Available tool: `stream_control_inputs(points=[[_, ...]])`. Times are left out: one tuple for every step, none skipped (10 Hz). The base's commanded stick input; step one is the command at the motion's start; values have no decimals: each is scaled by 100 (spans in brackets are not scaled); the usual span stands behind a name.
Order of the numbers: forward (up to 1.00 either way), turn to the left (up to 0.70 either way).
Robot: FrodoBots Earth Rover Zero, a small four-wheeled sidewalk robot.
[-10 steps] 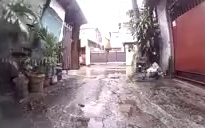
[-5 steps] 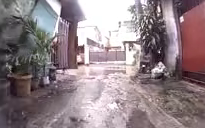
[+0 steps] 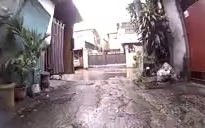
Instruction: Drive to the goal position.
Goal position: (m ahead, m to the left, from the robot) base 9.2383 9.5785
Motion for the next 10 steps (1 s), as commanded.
stream_control_inputs(points=[[70, 0], [70, 0], [70, 0], [70, 1], [70, 8], [70, 0], [70, 0], [70, 0], [70, 0], [70, 0]])
